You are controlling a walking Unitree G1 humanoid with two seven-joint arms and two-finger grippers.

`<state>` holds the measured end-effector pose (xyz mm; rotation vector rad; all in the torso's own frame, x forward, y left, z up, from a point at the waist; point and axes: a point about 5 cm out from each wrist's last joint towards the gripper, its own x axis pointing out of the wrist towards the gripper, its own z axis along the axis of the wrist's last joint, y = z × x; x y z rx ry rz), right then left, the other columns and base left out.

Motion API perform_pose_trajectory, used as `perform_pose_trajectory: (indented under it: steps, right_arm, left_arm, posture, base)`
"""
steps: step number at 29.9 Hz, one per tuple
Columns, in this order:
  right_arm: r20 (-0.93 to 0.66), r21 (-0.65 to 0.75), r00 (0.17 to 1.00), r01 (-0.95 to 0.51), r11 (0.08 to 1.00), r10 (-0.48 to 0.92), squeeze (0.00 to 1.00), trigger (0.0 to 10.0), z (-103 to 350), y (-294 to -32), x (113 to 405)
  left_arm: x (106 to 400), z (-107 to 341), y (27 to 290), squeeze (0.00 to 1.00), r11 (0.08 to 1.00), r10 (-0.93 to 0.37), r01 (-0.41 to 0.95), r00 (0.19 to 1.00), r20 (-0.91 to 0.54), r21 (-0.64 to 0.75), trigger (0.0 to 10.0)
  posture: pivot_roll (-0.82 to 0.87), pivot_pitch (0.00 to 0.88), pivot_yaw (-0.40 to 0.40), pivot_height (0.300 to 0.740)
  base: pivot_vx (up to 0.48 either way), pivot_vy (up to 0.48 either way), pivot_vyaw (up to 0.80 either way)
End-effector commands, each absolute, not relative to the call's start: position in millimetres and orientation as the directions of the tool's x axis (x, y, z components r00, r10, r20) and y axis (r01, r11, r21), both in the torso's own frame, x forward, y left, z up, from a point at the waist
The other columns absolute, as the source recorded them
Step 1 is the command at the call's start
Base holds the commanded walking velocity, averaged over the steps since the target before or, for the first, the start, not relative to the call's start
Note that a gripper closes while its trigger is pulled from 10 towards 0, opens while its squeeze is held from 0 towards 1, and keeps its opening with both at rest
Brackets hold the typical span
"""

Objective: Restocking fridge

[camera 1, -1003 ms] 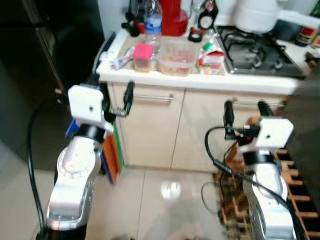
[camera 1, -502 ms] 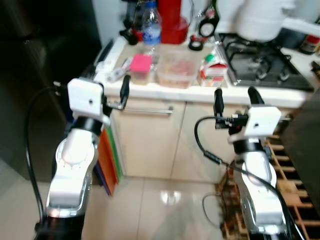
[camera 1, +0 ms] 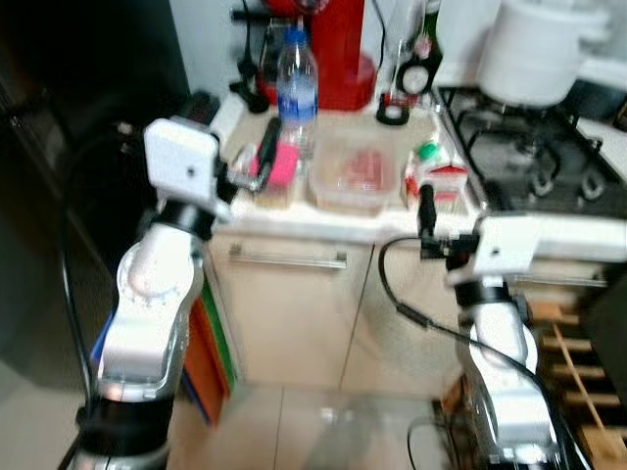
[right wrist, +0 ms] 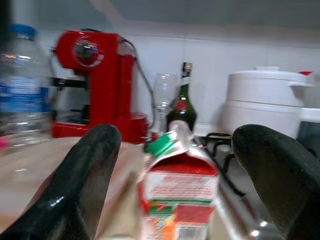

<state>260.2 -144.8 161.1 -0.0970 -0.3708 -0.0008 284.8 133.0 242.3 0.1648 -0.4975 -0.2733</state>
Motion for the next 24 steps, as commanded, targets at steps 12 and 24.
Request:
perform_pose_trajectory:
  steps: [12,24]
  right_arm:
    - [0.473,-0.113,0.88,0.022,0.993,0.034,0.0,10.0,200.0,-143.8,245.7]
    - [0.357,-0.081,0.934,0.044,0.996,-0.013,0.0,10.0,174.2,-154.1,250.0]
  left_arm:
    - [291.4,251.9,134.1,0.0,0.969,-0.247,0.223,0.905,0.347,0.107,10.0]
    - [305.2,227.2,125.4,0.0,0.957,-0.287,0.284,0.957,0.038,0.06,10.0]
  posture:
    - [-0.06,0.006,0.013,0.74]
    - [-0.04,0.0,0.009,0.74]
  base:
    - [0.0,0.0,0.0]
    - [0.0,0.0,0.0]
